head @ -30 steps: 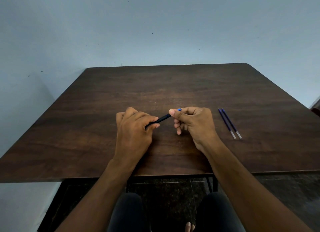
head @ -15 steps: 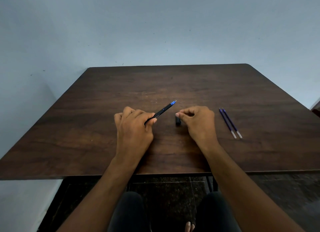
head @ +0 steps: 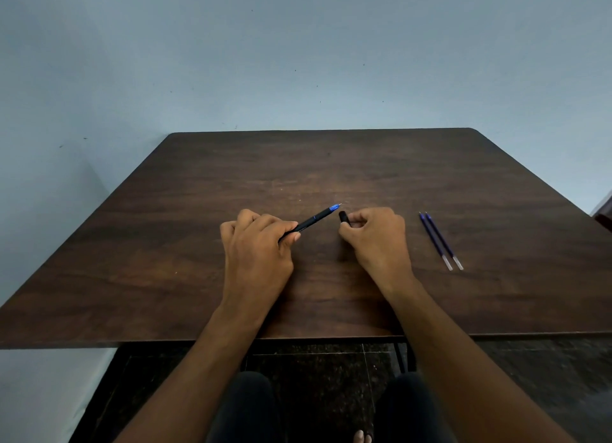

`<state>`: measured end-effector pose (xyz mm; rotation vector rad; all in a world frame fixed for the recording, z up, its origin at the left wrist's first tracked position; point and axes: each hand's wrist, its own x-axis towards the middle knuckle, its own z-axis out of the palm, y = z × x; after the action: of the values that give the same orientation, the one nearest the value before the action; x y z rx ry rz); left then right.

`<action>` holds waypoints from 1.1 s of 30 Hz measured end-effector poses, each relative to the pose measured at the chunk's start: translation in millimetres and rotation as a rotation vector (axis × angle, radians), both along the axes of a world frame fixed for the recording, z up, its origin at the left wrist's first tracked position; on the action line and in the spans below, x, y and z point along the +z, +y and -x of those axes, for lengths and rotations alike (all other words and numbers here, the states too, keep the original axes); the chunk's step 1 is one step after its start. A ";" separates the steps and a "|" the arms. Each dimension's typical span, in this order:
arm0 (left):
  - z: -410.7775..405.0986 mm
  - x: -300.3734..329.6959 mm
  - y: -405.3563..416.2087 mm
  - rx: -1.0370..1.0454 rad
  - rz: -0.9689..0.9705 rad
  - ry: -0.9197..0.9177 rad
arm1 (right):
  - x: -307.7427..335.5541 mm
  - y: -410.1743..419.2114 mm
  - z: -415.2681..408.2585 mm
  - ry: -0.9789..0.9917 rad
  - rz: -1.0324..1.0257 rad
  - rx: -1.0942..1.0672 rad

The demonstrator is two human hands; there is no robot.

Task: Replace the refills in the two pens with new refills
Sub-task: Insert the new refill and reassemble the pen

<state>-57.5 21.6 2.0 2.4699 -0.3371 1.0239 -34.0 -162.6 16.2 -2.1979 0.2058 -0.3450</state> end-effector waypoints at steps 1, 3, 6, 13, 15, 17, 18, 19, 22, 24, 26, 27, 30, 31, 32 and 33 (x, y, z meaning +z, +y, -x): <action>0.0 0.0 -0.1 0.001 -0.001 -0.001 | -1.2 -2.4 1.8 -0.025 -0.061 0.007; 0.5 0.4 -0.7 0.004 -0.004 0.004 | -3.6 -5.6 2.6 -0.041 -0.230 0.006; 1.1 1.5 -0.7 -0.002 -0.009 0.013 | -1.0 -7.9 1.5 -0.014 -0.723 0.022; 1.0 1.9 -0.8 0.000 -0.027 0.017 | 3.1 -12.3 0.8 -0.026 -1.268 0.144; 0.9 1.9 -0.9 -0.004 -0.030 0.021 | 3.2 -12.2 1.1 -0.065 -1.268 0.157; 1.3 1.8 -1.1 -0.007 -0.036 0.025 | 4.1 -11.4 1.1 -0.089 -1.263 0.160; 1.6 1.7 -1.1 -0.008 -0.037 0.025 | 4.4 -10.9 1.3 -0.092 -1.253 0.160; 1.8 1.8 -0.9 -0.009 -0.039 0.023 | 4.7 -10.3 1.4 -0.092 -1.237 0.161; 2.4 2.3 -1.0 -0.018 -0.047 0.021 | 5.6 -8.8 2.3 -0.082 -1.210 0.153; 3.3 2.7 -1.2 -0.023 -0.050 0.032 | 6.1 -8.3 2.6 -0.072 -1.197 0.154; 4.1 3.2 -1.0 -0.024 -0.049 0.043 | 6.3 -6.8 3.0 -0.055 -1.179 0.159; 4.4 3.1 -0.8 -0.022 -0.049 0.044 | 6.2 -5.6 3.4 -0.053 -1.173 0.165; 4.0 3.2 -0.3 -0.013 -0.040 0.032 | 6.1 -5.2 3.3 -0.076 -1.157 0.141; 3.7 3.4 -0.3 -0.010 -0.036 0.028 | 6.5 -5.9 3.2 -0.080 -1.160 0.126; 3.5 3.4 -0.3 -0.009 -0.036 0.026 | 7.0 -6.7 3.3 -0.081 -1.169 0.116; 3.4 3.2 -0.4 -0.008 -0.037 0.026 | 7.4 -7.3 3.5 -0.084 -1.179 0.112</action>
<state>-60.9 21.2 5.3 2.5105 -0.3605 0.9901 -37.6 -169.9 23.5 -1.0230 0.1717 -0.1692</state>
